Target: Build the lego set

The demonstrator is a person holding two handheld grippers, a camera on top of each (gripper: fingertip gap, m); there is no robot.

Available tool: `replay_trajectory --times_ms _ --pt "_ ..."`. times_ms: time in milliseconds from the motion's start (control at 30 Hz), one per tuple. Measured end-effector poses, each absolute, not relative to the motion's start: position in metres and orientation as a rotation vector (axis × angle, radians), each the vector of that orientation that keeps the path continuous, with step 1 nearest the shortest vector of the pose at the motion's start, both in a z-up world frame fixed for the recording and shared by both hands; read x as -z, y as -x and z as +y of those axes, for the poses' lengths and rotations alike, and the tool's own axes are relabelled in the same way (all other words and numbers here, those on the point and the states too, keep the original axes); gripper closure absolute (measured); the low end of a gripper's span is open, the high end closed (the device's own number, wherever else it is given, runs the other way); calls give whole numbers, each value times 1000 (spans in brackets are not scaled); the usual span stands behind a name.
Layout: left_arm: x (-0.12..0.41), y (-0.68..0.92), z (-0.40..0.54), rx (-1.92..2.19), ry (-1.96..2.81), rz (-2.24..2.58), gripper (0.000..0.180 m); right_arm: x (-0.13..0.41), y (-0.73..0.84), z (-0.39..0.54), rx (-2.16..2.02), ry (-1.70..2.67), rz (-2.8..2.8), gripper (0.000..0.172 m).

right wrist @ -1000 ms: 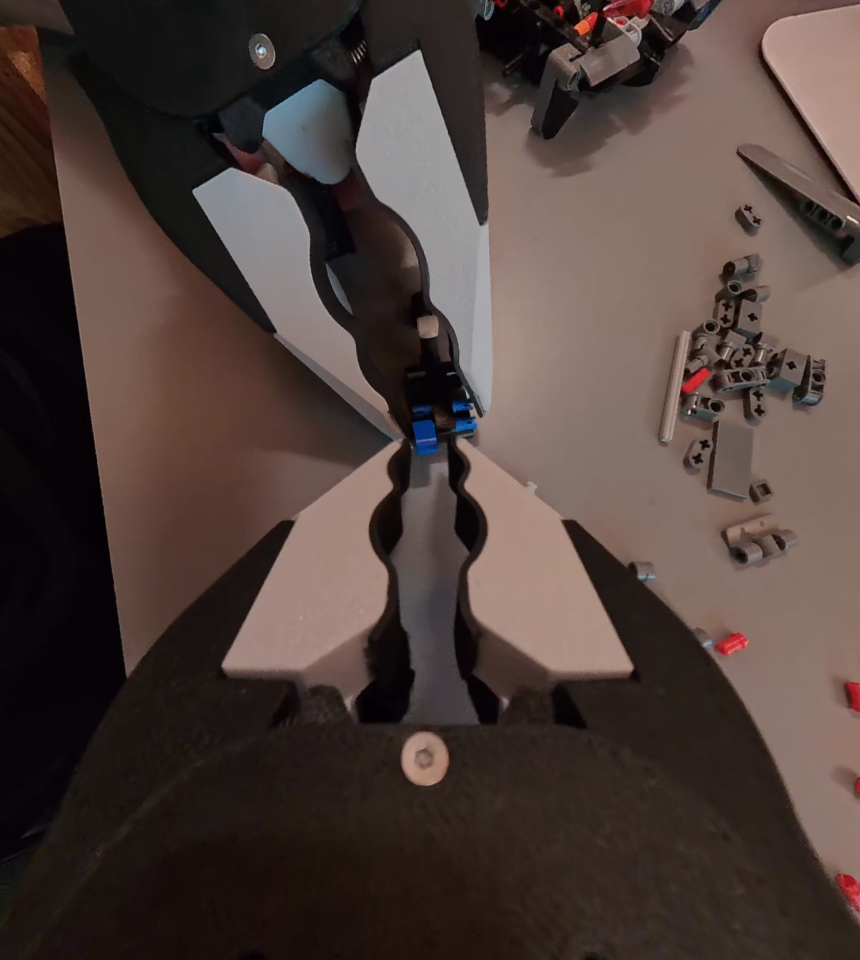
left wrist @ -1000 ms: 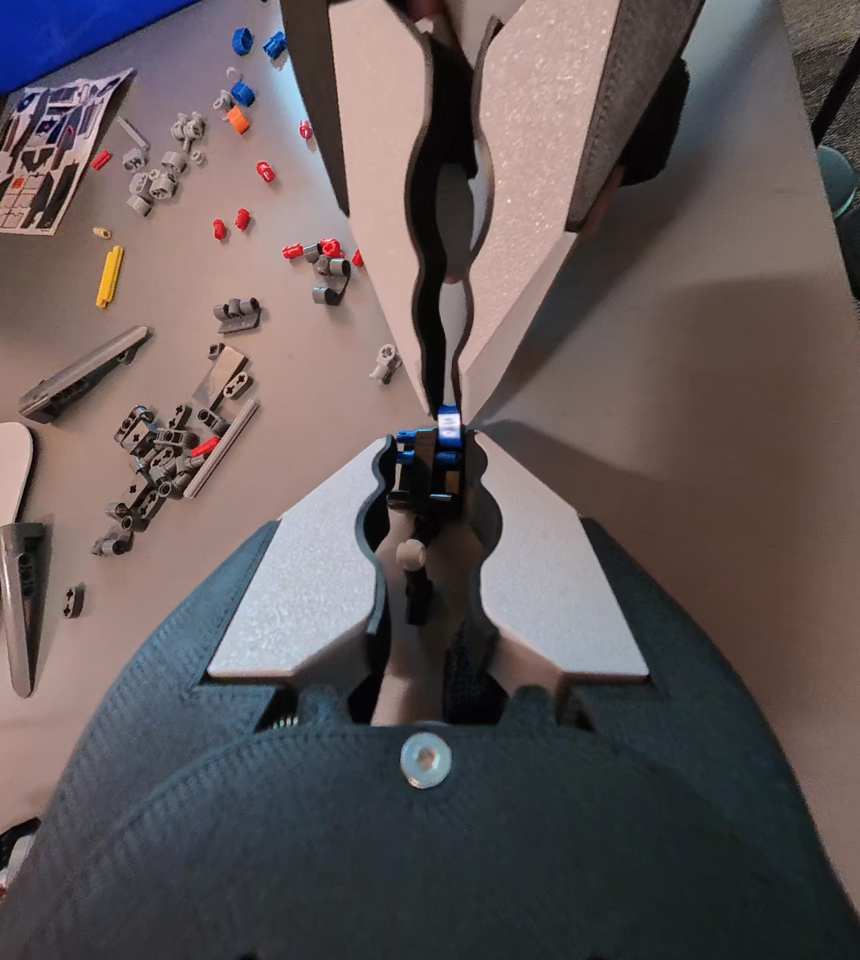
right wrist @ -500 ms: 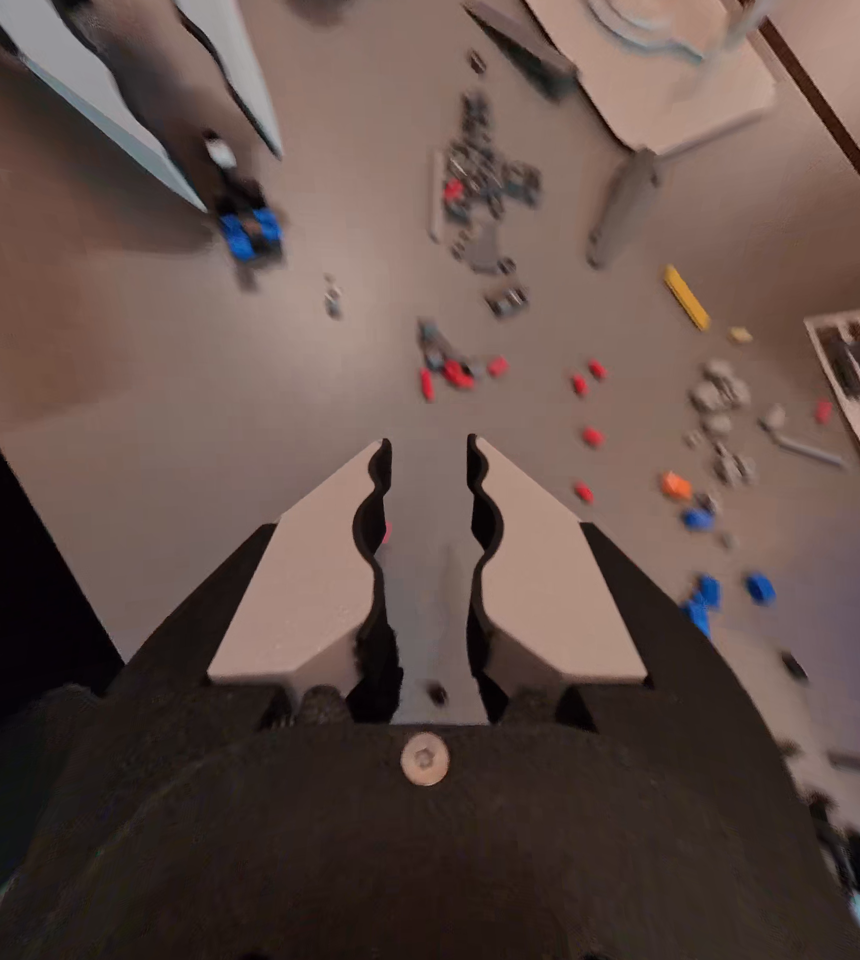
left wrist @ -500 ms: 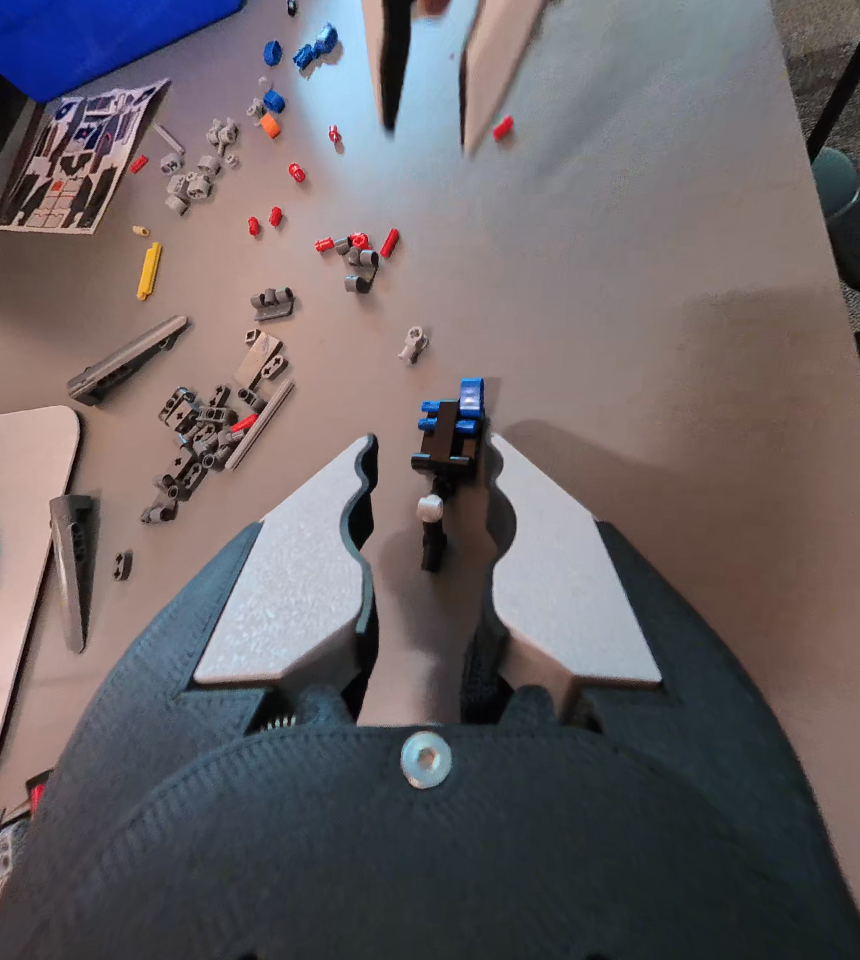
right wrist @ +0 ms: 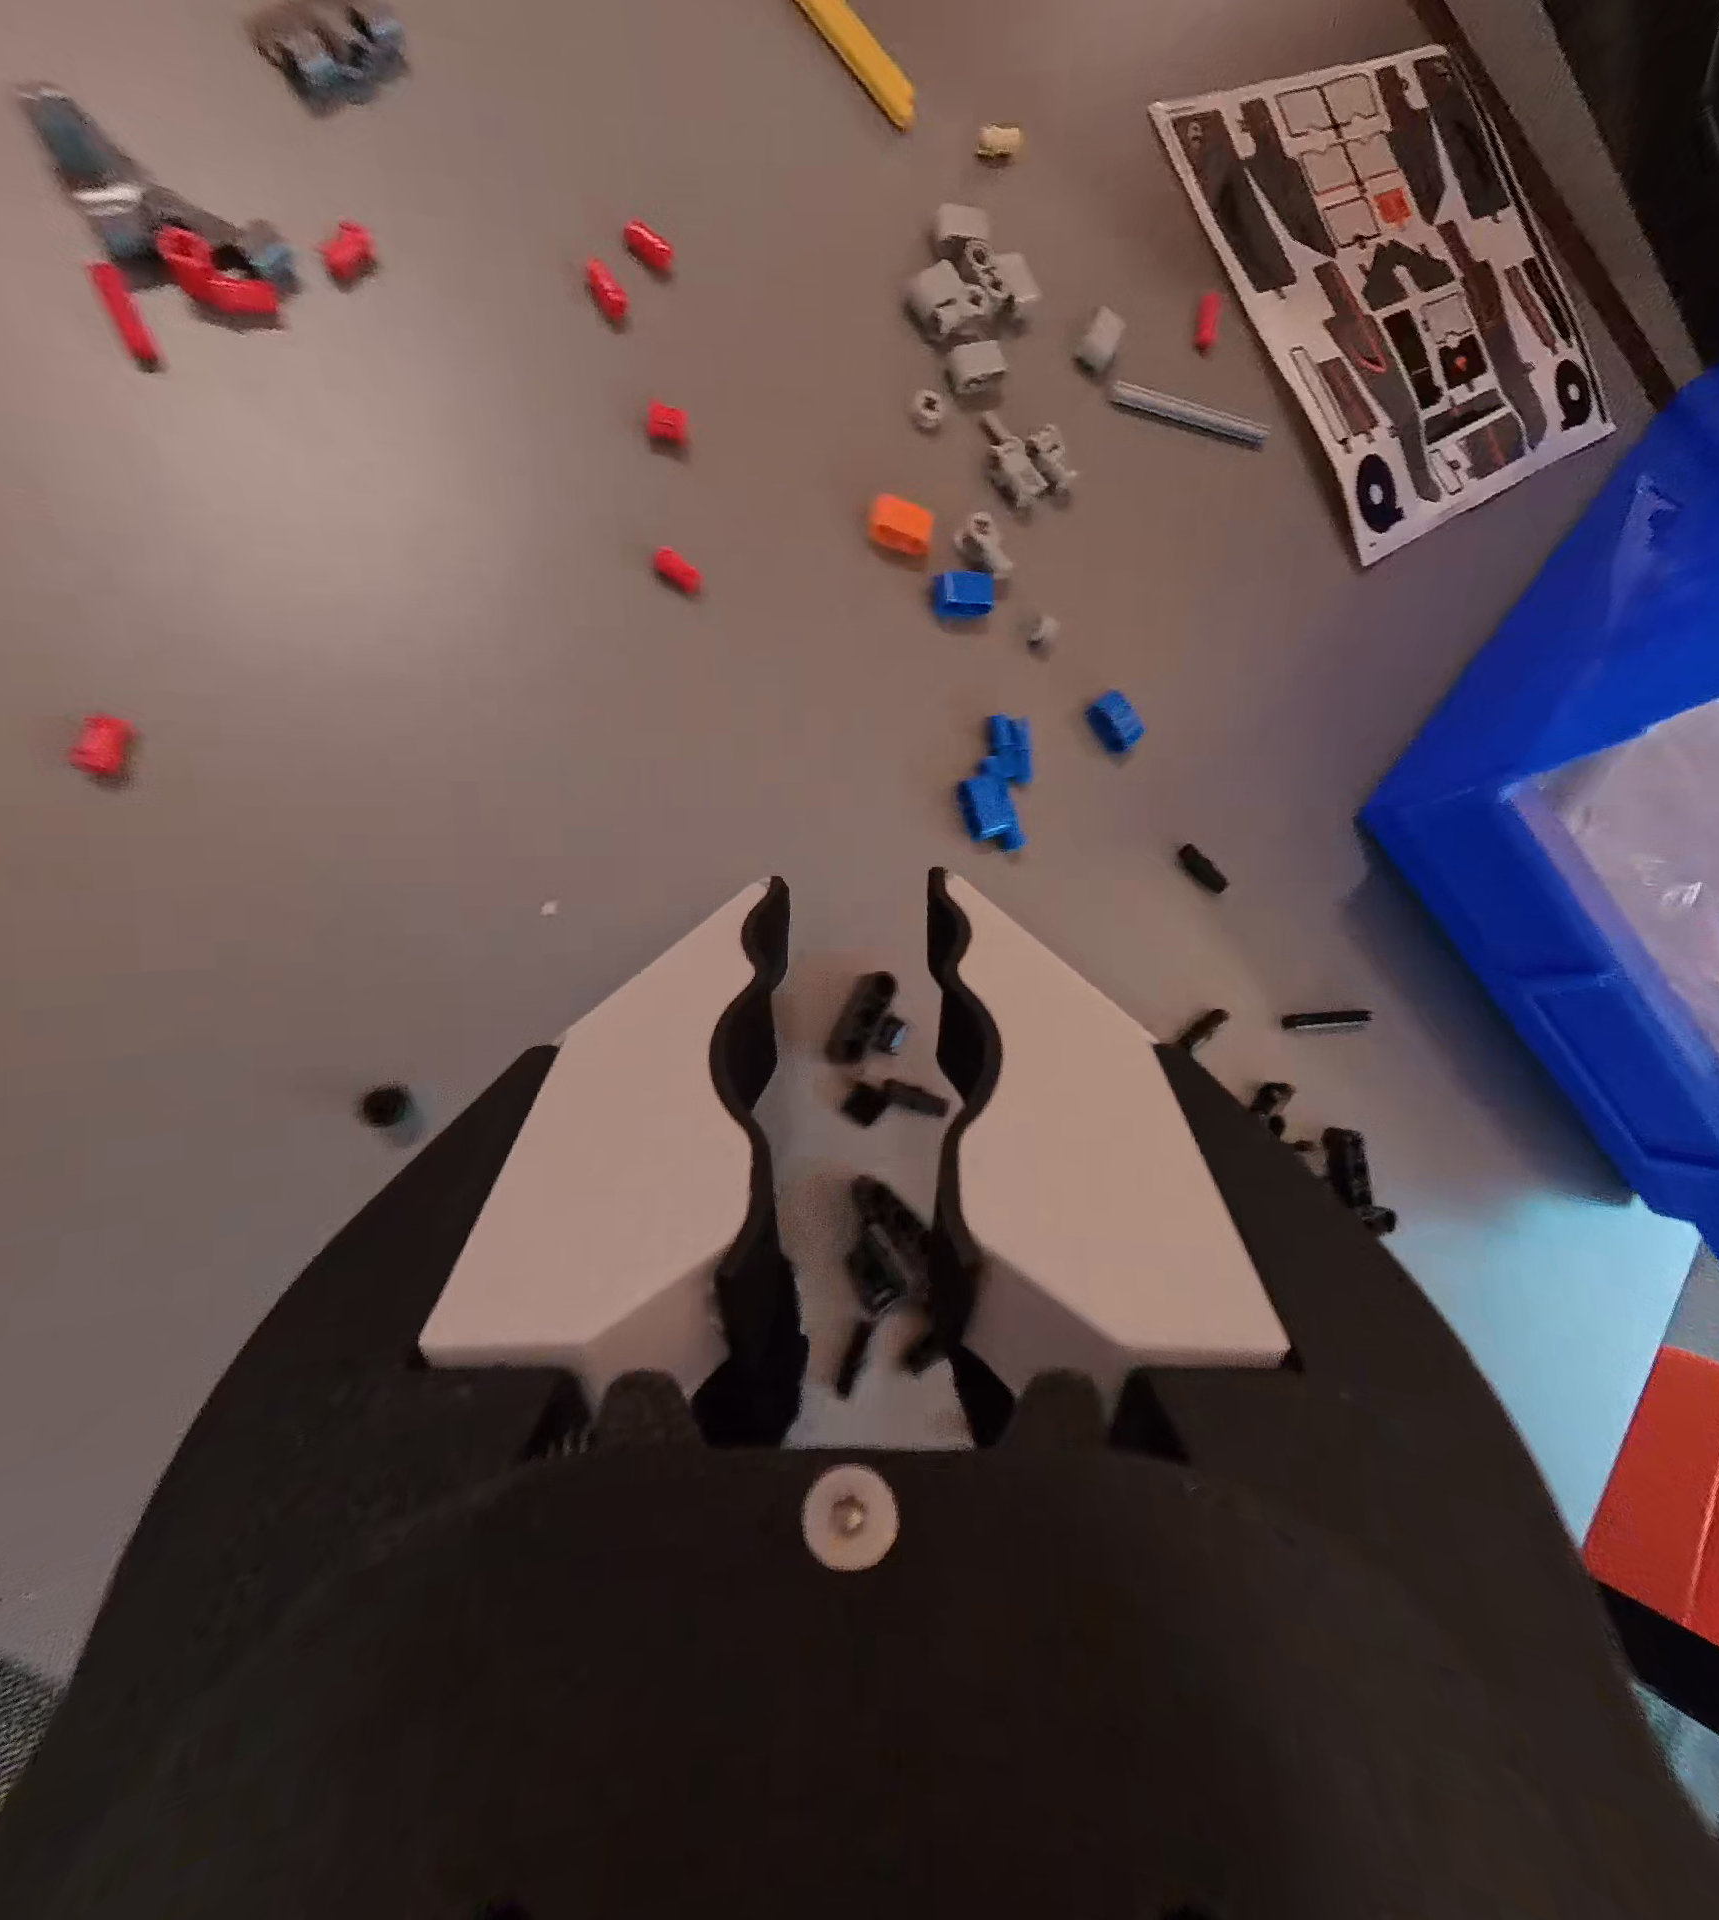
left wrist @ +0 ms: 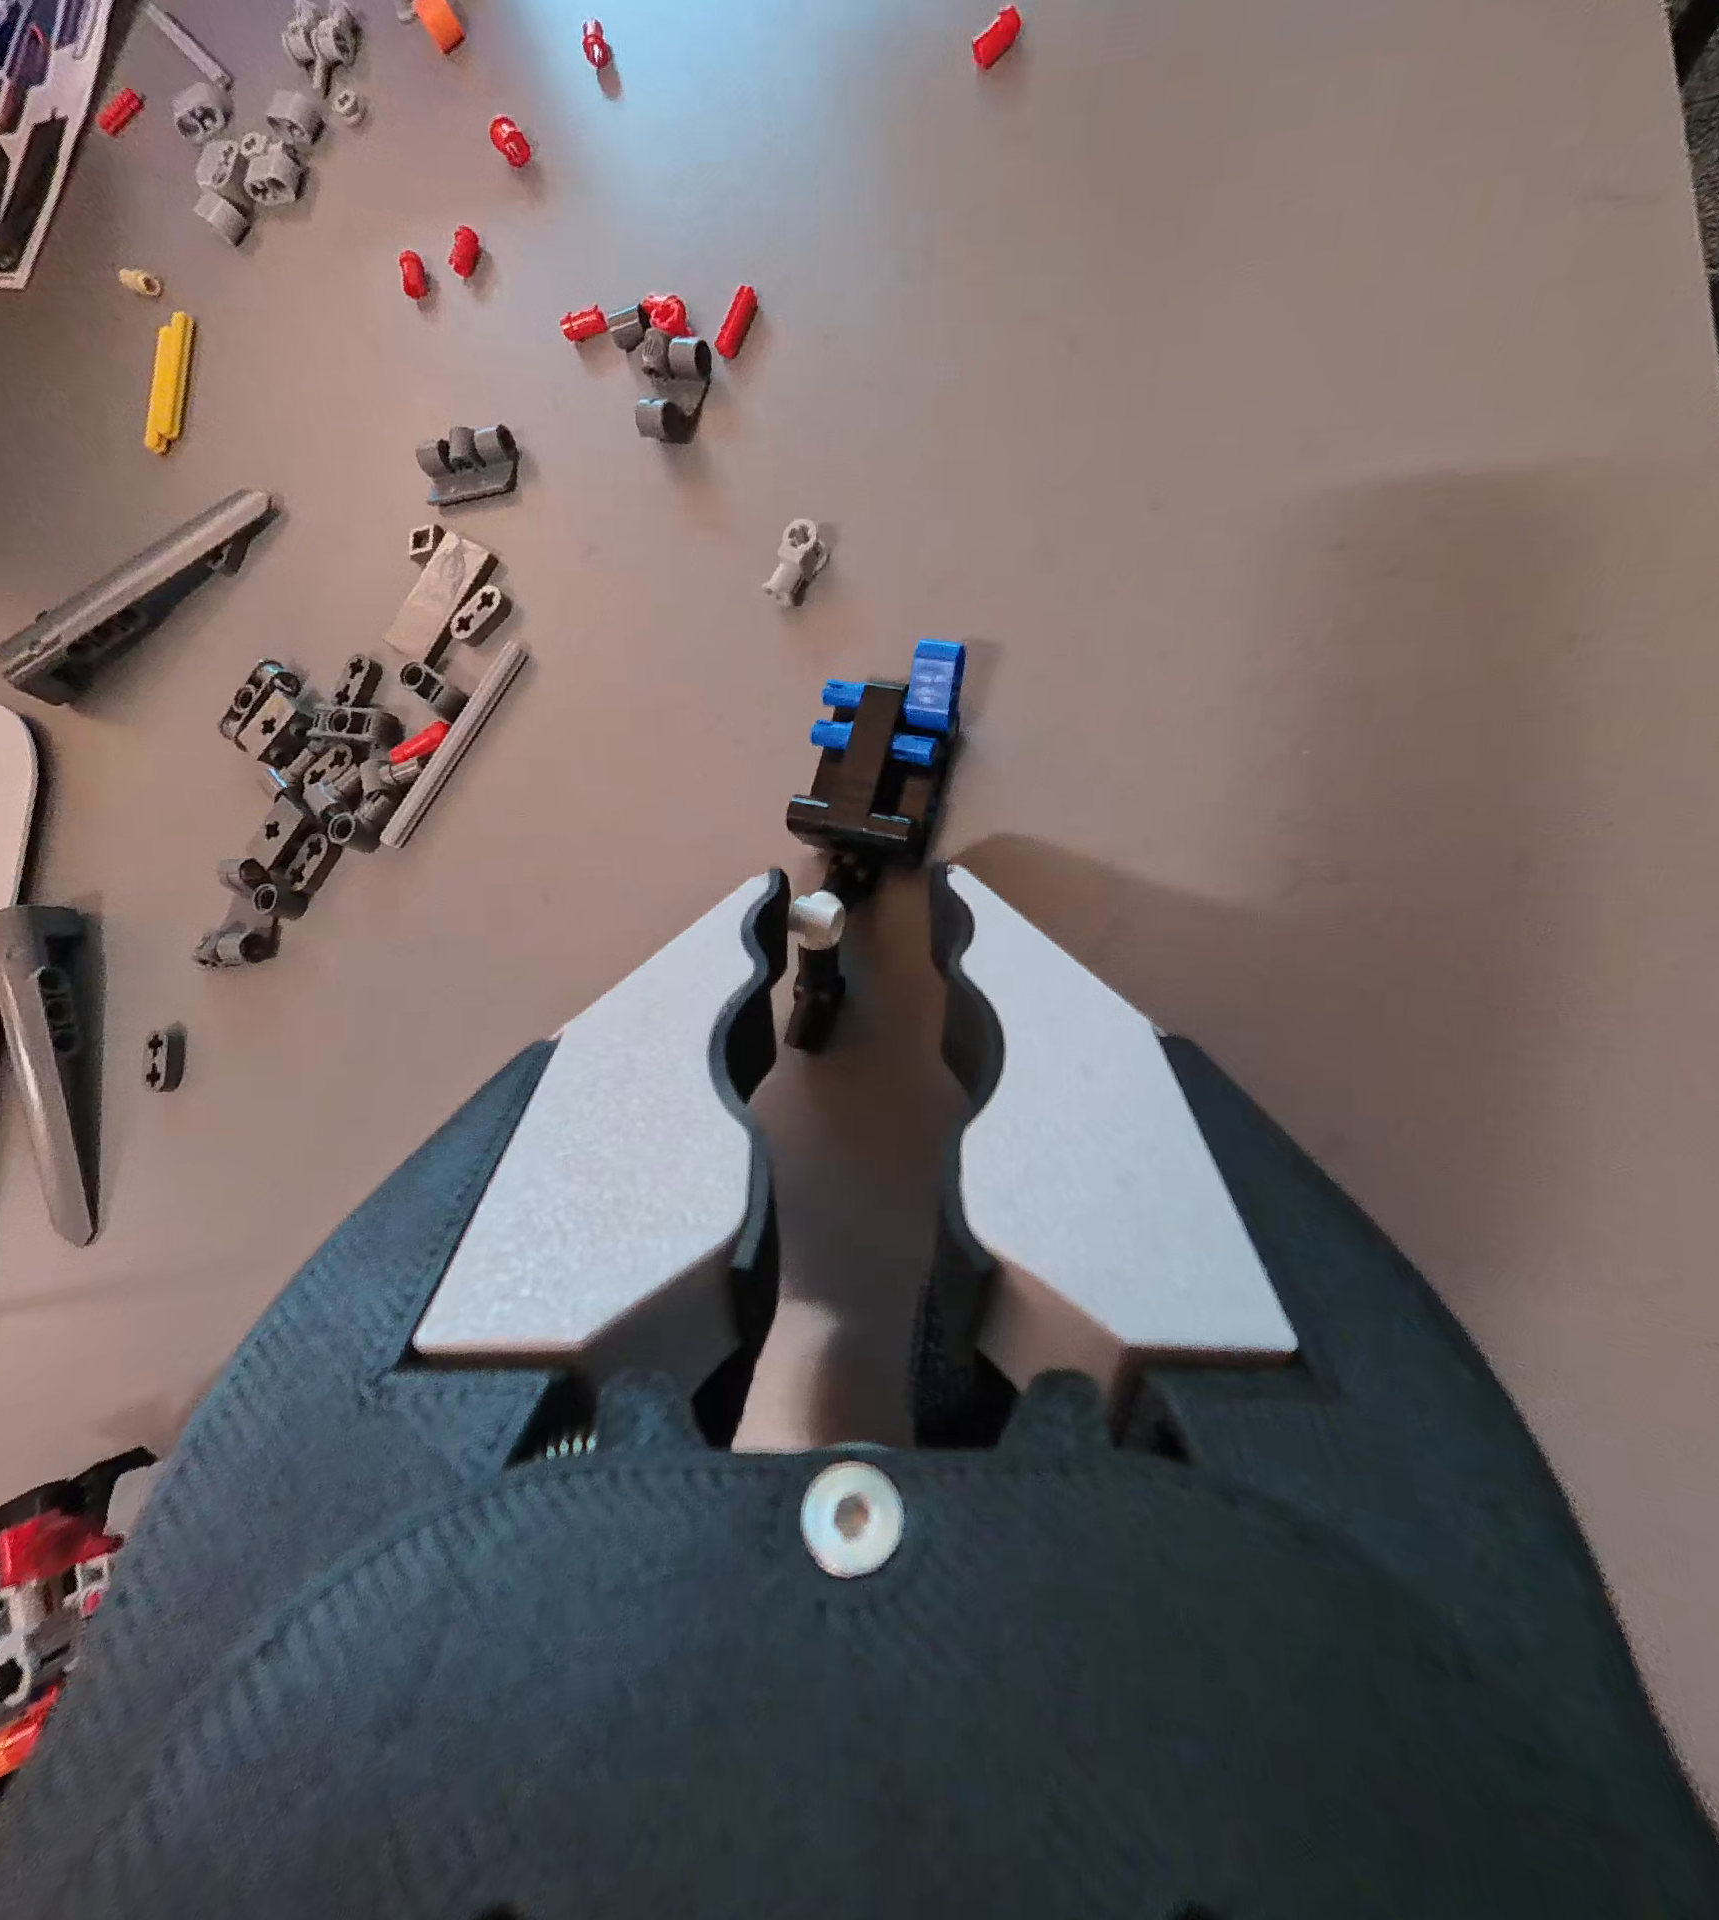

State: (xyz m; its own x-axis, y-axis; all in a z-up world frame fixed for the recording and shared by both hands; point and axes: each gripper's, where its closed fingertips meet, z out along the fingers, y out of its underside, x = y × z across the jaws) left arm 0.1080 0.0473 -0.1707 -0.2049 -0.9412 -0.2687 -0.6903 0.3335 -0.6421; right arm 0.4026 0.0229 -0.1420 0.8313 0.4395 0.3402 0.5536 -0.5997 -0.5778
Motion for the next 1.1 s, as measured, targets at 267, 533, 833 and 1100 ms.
replay_trajectory --times_ms 267,533,833,1100 --pt "171 -109 47 537 1427 1969 156 164 -426 60 201 2328 -811 153" --pt "171 -111 48 567 1439 1963 157 173 -430 69 162 2347 -846 164" --pt "172 -112 48 572 1440 1967 158 170 -411 59 104 2297 -939 166" --pt "171 -113 51 561 1438 1964 156 149 -357 42 -14 2197 -974 166"
